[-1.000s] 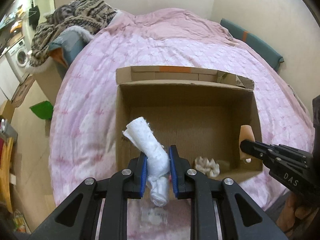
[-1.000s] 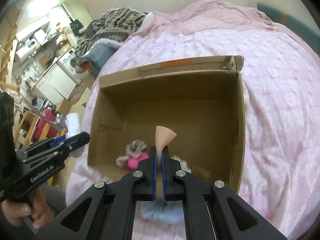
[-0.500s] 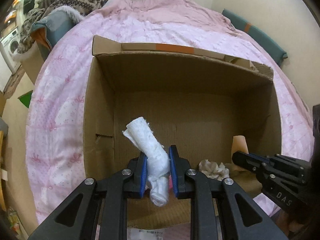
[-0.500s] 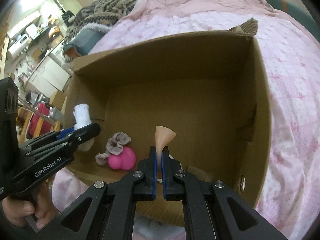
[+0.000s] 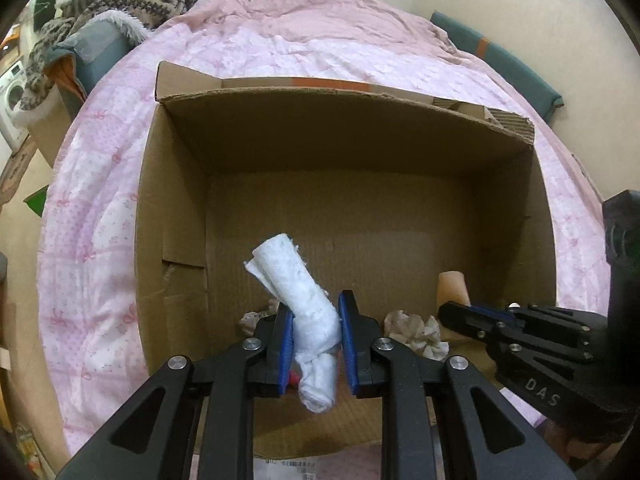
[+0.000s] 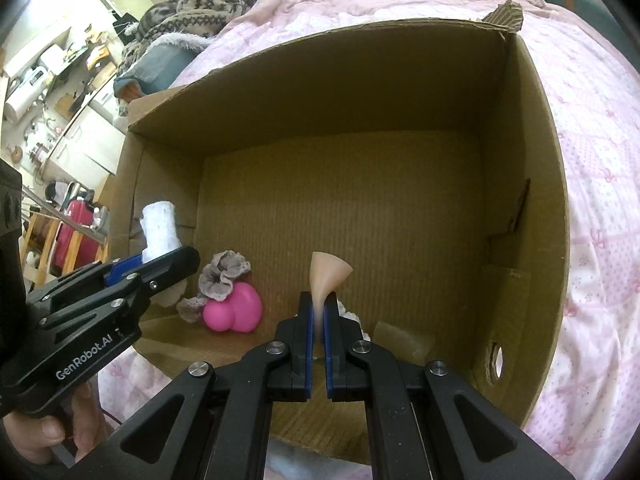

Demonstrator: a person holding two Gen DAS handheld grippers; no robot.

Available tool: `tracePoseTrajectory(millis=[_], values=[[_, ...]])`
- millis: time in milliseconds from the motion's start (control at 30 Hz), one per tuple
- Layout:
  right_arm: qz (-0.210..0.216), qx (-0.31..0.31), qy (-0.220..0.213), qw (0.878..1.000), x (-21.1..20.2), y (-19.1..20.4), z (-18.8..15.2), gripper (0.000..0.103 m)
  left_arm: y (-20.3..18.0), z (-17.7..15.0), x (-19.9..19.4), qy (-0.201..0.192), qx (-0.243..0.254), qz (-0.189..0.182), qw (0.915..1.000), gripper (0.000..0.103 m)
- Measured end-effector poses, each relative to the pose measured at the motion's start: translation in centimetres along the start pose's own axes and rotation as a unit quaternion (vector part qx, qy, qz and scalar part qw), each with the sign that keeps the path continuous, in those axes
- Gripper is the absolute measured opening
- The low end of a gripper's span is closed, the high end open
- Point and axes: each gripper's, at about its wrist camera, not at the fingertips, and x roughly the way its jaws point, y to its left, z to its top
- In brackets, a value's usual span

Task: Organize soft objects
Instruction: 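Open both tools to drop the white cloth and sponge piece into the box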

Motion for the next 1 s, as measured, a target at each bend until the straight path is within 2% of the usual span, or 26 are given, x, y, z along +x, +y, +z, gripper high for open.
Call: tracePoseTrajectory(millis=[333, 467, 533, 600, 667, 800, 1000], values=[[-0.005, 0.009, 0.000, 1.000, 0.4, 0.0, 0.4, 0.006, 0.4, -0.2, 0.0, -0.002, -0.008, 0.010, 0.9999, 0.020], [0.000, 0.011, -0.003, 1.000, 0.3, -0.2, 0.2, 0.006, 0.1, -0.2, -0.5, -0.007, -0.003, 0.012, 0.9999, 0.023], [0.001, 0.011, -0.003, 1.000, 0.3, -0.3, 0.2, 0.007, 0.1, -0.2, -0.5, -0.005, -0.004, 0.010, 0.9999, 0.027], [0.004, 0.017, -0.002, 1.000, 0.4, -0.5, 0.2, 0.007, 0.1, -0.3, -0.3, 0.000, -0.010, 0.001, 0.9999, 0.040], [0.004, 0.020, -0.005, 1.000, 0.3, -0.8, 0.2, 0.007, 0.0, -0.4, -0.4, -0.003, -0.012, 0.004, 0.9999, 0.045], [0.008, 0.034, -0.017, 0.999, -0.3, -1.4, 0.3, 0.008, -0.2, -0.4, -0.9, -0.012, -0.008, 0.012, 0.9998, 0.065], [0.019, 0.047, -0.029, 0.998, -1.1, -1.9, 0.0, 0.018, -0.1, -0.6, -1.5, -0.020, -0.008, 0.016, 0.9996, 0.066]])
